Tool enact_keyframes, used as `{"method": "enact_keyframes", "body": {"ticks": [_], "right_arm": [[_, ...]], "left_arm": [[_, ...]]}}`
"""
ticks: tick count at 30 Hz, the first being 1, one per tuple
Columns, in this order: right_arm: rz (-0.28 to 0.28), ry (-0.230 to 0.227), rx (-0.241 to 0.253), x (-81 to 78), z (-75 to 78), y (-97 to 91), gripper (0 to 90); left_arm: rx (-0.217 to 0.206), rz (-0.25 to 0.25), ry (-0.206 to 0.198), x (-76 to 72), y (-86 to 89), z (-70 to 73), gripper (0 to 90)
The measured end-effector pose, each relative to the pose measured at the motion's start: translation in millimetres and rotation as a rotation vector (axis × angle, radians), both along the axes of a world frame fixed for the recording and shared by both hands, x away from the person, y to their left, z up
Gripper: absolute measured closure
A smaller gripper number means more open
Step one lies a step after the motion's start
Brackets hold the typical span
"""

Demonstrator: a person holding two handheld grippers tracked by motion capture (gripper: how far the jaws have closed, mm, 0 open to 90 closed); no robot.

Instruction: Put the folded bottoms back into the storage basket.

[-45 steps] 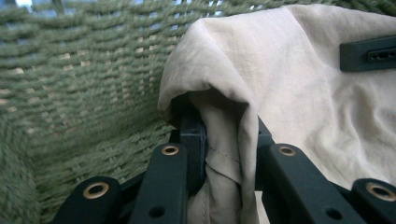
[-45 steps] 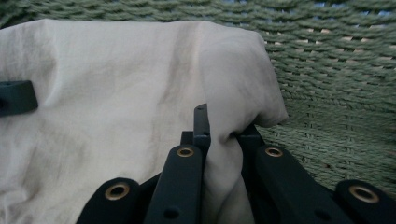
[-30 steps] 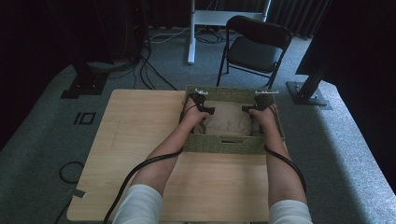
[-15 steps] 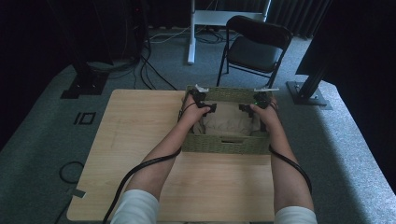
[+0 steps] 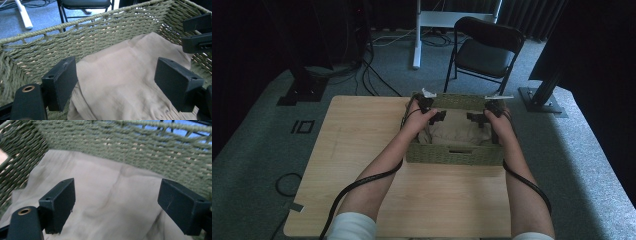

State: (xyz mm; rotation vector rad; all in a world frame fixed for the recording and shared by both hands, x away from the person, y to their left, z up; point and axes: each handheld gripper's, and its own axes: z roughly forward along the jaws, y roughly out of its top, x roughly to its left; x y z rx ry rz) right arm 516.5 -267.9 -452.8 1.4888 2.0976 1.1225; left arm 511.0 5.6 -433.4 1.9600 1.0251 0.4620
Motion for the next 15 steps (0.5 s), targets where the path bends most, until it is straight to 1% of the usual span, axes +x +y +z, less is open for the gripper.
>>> {"method": "enact_keyframes", "body": {"ticks": [1,2,4,6,7,9,10,11,12,13,14,15], "right_arm": [[0.009,-0.007,0.0,-1.5,0.5,0.0,14.4],[0.011,-0.017,0.003,-2.9,0.7,0.2,14.4],[0.018,-0.022,0.01,-5.8,1.3,0.3,14.4],[0.021,-0.033,-0.002,-8.5,2.7,-0.1,14.5],[0.021,-0.033,-0.002,-8.5,2.7,-0.1,14.5],[0.013,-0.049,-0.002,-11.8,5.7,-0.5,14.5],[0.019,-0.062,0.002,-15.0,9.0,-0.5,14.5],[0.019,-0.062,0.002,-15.0,9.0,-0.5,14.5],[0.035,-0.068,-0.013,-18.5,12.7,-0.1,14.5],[0.035,-0.068,-0.013,-18.5,12.7,-0.1,14.5],[0.046,-0.085,-0.028,-22.2,16.9,0.2,14.5],[0.046,-0.085,-0.028,-22.2,16.9,0.2,14.5]], "left_arm": [[0.005,0.0,-0.009,-2.1,0.4,1.7,19.8],[0.036,-0.023,-0.037,-6.3,0.7,5.0,19.7],[0.029,-0.03,-0.038,-8.5,1.1,6.7,19.7],[0.015,-0.036,-0.05,-12.9,1.7,10.0,19.7],[0.015,-0.036,-0.05,-12.9,1.7,10.0,19.7],[0.015,-0.044,-0.055,-17.1,3.3,13.1,19.7],[0.016,-0.052,-0.06,-19.4,4.4,14.5,19.7],[0.009,-0.053,-0.059,-20.7,5.1,15.2,19.7],[0.011,-0.059,-0.065,-24.4,7.1,16.5,19.7],[0.011,-0.059,-0.065,-24.4,7.1,16.5,19.7],[0.011,-0.065,-0.068,-28.3,9.9,17.6,19.7],[0.011,-0.065,-0.068,-28.3,9.9,17.6,19.7]]}}
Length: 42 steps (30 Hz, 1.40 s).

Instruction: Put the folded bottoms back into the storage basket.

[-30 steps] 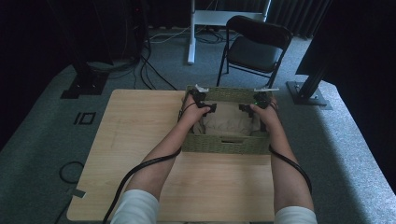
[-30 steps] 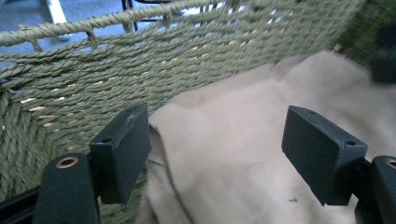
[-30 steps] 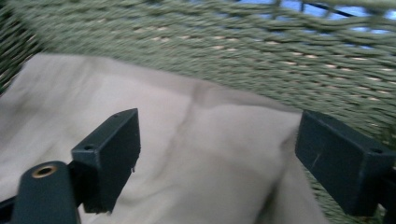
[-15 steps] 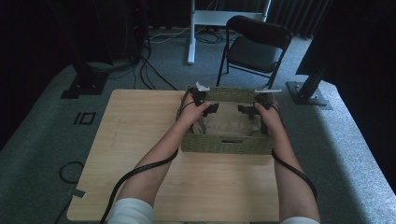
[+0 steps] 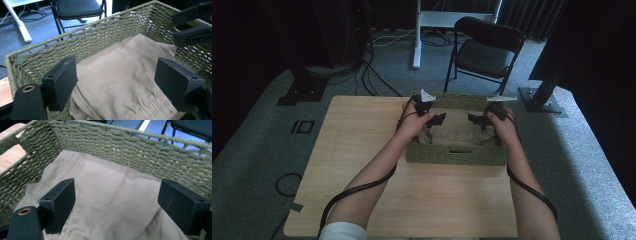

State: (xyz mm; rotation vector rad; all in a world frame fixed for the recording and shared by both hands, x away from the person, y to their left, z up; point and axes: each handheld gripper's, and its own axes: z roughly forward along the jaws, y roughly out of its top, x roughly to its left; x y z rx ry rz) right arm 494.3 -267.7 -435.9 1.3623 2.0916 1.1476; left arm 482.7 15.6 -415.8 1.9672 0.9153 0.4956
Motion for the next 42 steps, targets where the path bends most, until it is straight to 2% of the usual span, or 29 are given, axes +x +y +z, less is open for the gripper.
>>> {"method": "enact_keyframes", "body": {"ticks": [1,4,5,7,12,14,17,20,23,26,28,30,32,35,37,40,42], "right_arm": [[0.013,-0.011,0.0,-4.1,4.1,0.3,14.4],[0.032,-0.005,0.006,-8.2,7.1,1.1,14.4],[0.051,-0.012,-0.014,-12.2,9.6,2.4,14.4],[0.065,-0.02,-0.015,-16.3,12.0,3.6,14.4],[0.092,-0.041,-0.001,-24.7,16.9,6.8,14.5],[0.101,-0.049,0.006,-28.1,18.5,7.6,14.5],[0.121,-0.064,0.011,-34.1,20.7,8.7,14.5],[0.142,-0.082,0.012,-42.5,23.5,10.1,14.5],[0.153,-0.094,0.043,-51.6,26.3,10.3,14.4],[0.141,-0.118,0.057,-62.0,29.9,9.0,14.4],[0.135,-0.136,0.059,-68.3,31.8,8.3,14.4],[0.142,-0.149,0.057,-74.7,33.0,8.7,13.9],[0.159,-0.159,0.053,-80.4,32.9,10.6,14.0],[0.197,-0.165,0.017,-88.7,32.3,14.4,14.0],[0.222,-0.175,0.014,-99.1,29.5,16.6,14.0],[0.226,-0.183,0.02,-104.8,26.4,17.4,14.0],[0.233,-0.177,0.023,-110.2,22.7,17.7,14.0]], "left_arm": [[-0.011,0.001,-0.001,-2.3,1.7,0.6,19.7],[-0.025,-0.006,0.002,-7.2,5.1,2.1,19.7],[-0.038,-0.004,0.006,-9.5,6.6,2.9,19.7],[-0.053,0.004,0.009,-14.8,10.1,4.2,19.7],[-0.051,-0.016,0.001,-22.8,13.9,5.7,19.7],[-0.072,-0.015,0.002,-27.2,16.2,7.0,19.7],[-0.066,-0.024,-0.012,-34.4,19.2,9.6,19.7],[-0.095,-0.037,-0.004,-42.3,21.6,11.3,19.7],[-0.093,-0.054,-0.034,-53.7,23.4,12.6,19.7],[-0.123,-0.063,-0.04,-63.3,24.4,13.1,19.7],[-0.115,-0.08,-0.062,-69.9,24.4,14.1,19.7],[-0.116,-0.096,-0.062,-75.7,24.7,13.9,19.7],[-0.121,-0.11,-0.058,-80.8,25.5,13.0,19.7],[-0.109,-0.117,-0.054,-86.9,28.4,10.5,19.7],[-0.127,-0.113,-0.056,-91.8,30.1,8.1,19.7],[-0.113,-0.12,-0.057,-99.5,31.9,4.0,19.7],[-0.125,-0.116,-0.063,-105.7,33.8,0.8,19.7]]}}
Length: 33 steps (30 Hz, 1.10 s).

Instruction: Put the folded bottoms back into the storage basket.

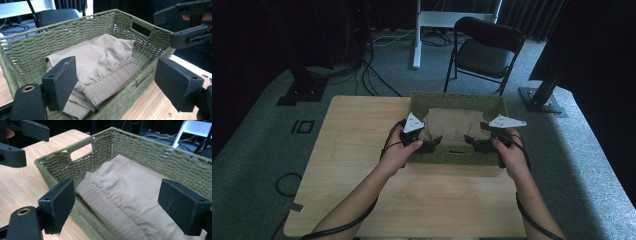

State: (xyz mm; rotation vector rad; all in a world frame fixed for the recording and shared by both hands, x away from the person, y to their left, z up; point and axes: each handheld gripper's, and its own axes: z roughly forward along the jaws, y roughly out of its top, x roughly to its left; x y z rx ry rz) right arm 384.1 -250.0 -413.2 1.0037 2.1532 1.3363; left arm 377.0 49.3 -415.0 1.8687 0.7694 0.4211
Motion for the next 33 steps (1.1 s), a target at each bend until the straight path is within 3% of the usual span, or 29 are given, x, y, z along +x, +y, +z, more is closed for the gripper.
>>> {"method": "enact_keyframes", "body": {"ticks": [7,11,14,22,24,29,31,33], "right_arm": [[0.031,-0.013,0.022,-24.8,-14.8,-2.2,14.0],[0.03,-0.015,0.032,-34.9,-22.1,-4.6,14.0],[0.029,-0.012,0.041,-41.8,-29.4,-6.0,14.0],[0.044,-0.001,0.002,-55.6,-46.2,-10.4,14.0],[0.039,0.003,0.004,-58.8,-51.5,-11.5,13.9],[0.029,0.028,0.003,-64.2,-69.2,-13.5,13.9],[0.026,0.039,-0.003,-65.4,-76.7,-15.2,13.3],[0.013,0.042,-0.011,-66.6,-83.7,-16.9,13.2]], "left_arm": [[-0.029,-0.028,0.01,-23.9,10.6,-10.1,19.7],[-0.003,-0.026,-0.006,-32.0,14.2,-15.3,19.7],[-0.018,-0.023,0.003,-37.4,16.7,-21.3,19.7],[-0.022,-0.062,0.023,-58.6,26.3,-38.9,19.7],[-0.013,-0.062,0.022,-61.6,29.3,-44.5,19.7],[-0.014,-0.044,0.077,-64.9,39.0,-64.8,19.7],[0.009,-0.033,0.088,-64.0,41.7,-72.7,19.7],[0.006,-0.019,0.094,-61.1,45.7,-77.8,19.7]]}}
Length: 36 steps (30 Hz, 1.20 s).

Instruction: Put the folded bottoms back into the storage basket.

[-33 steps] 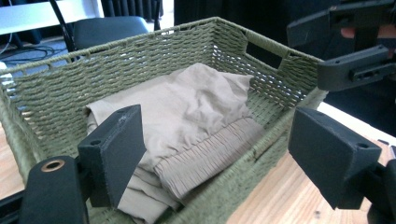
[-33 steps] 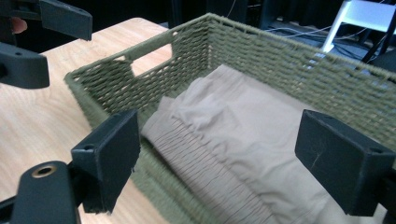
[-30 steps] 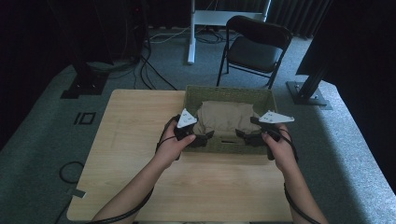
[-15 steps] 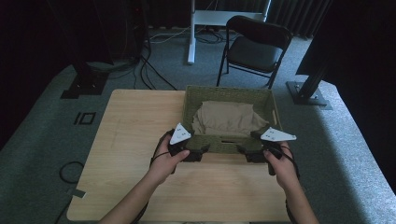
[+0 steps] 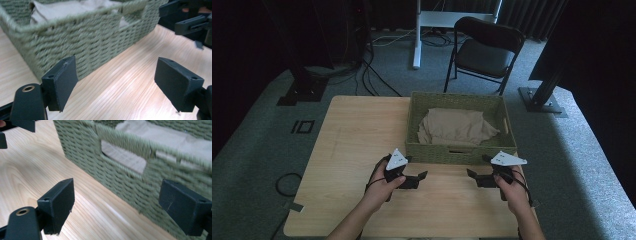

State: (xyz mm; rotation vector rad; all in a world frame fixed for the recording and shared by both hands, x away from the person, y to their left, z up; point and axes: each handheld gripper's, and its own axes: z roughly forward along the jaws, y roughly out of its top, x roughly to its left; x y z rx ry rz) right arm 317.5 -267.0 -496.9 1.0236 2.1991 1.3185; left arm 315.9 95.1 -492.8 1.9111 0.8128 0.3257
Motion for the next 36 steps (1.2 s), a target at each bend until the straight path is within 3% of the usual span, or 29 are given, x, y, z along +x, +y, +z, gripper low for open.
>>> {"method": "enact_keyframes", "body": {"ticks": [5,7,10,13,15,20,21,26,31,36], "right_arm": [[-0.009,0.02,-0.027,-4.7,-14.9,-5.2,12.5],[-0.025,0.032,-0.03,-6.3,-20.1,-8.6,12.5],[-0.049,0.044,-0.045,-6.9,-25.6,-12.7,12.5],[-0.058,0.065,-0.092,-8.2,-35.7,-18.8,12.4],[-0.072,0.078,-0.081,-9.3,-39.7,-20.6,12.4],[-0.111,0.091,-0.078,-11.9,-45.2,-23.8,13.5],[-0.137,0.104,-0.073,-14.1,-47.7,-26.7,13.5],[-0.179,0.128,-0.08,-18.9,-52.2,-31.7,13.6],[-0.274,0.163,-0.091,-24.0,-55.0,-37.8,13.6],[-0.321,0.18,-0.094,-26.0,-59.3,-43.9,13.7]], "left_arm": [[0.018,0.023,0.026,1.4,8.7,-12.5,19.7],[0.021,0.032,0.059,-1.5,16.2,-22.8,19.7],[0.029,0.046,0.077,-3.5,21.1,-30.1,19.7],[0.055,0.077,0.107,-7.3,31.3,-43.9,19.7],[0.064,0.092,0.115,-9.9,35.6,-48.6,19.7],[0.073,0.13,0.123,-14.0,49.4,-53.1,19.7],[0.107,0.158,0.125,-16.3,58.0,-55.3,19.7],[0.154,0.222,0.119,-21.5,79.2,-56.2,19.6],[0.156,0.286,0.136,-23.7,96.0,-57.0,19.7],[0.168,0.382,0.146,-25.1,118.7,-57.9,19.6]]}}
